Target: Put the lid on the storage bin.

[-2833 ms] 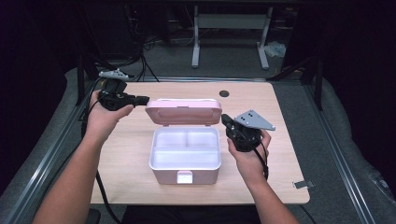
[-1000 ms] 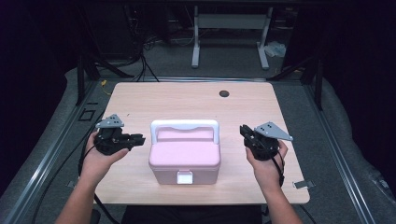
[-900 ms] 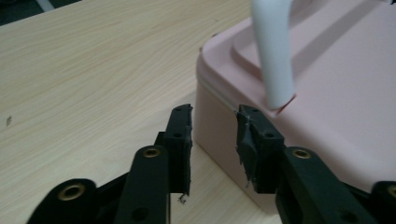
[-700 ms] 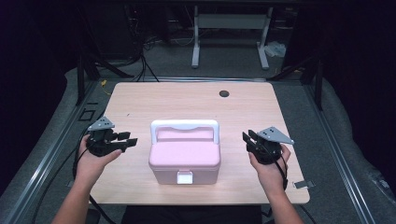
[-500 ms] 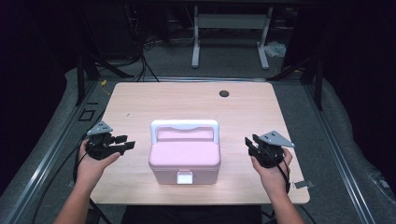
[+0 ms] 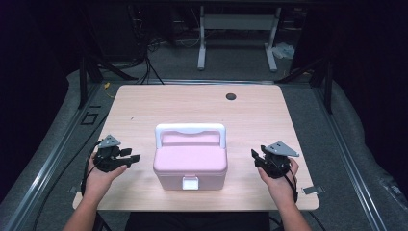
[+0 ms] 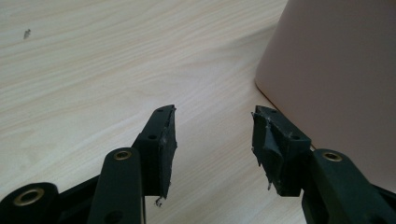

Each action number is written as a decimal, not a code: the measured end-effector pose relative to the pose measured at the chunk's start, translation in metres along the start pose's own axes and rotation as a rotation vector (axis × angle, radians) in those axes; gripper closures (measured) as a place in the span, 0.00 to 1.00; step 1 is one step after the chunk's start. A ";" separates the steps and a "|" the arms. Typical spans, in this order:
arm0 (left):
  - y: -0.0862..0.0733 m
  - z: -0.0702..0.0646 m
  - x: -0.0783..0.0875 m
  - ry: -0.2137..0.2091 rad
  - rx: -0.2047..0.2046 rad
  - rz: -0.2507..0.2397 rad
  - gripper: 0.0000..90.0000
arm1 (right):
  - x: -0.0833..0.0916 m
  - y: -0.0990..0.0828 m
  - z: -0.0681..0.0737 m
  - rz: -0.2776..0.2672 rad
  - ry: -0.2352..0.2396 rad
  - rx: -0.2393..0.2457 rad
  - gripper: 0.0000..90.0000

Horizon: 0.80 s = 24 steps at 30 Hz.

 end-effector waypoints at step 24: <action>-0.021 -0.017 -0.025 -0.071 -0.037 0.082 0.51 | -0.018 -0.022 0.016 0.085 0.090 0.098 0.57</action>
Point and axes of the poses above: each handheld gripper's, and its own axes: x roughly backward along the jaws, y roughly out of its top, z roughly to its left, the point moved 5 cm from there along -x, roughly forward along the jaws, and after that the axes turned 12 degrees about -z, right-handed, at the moved point
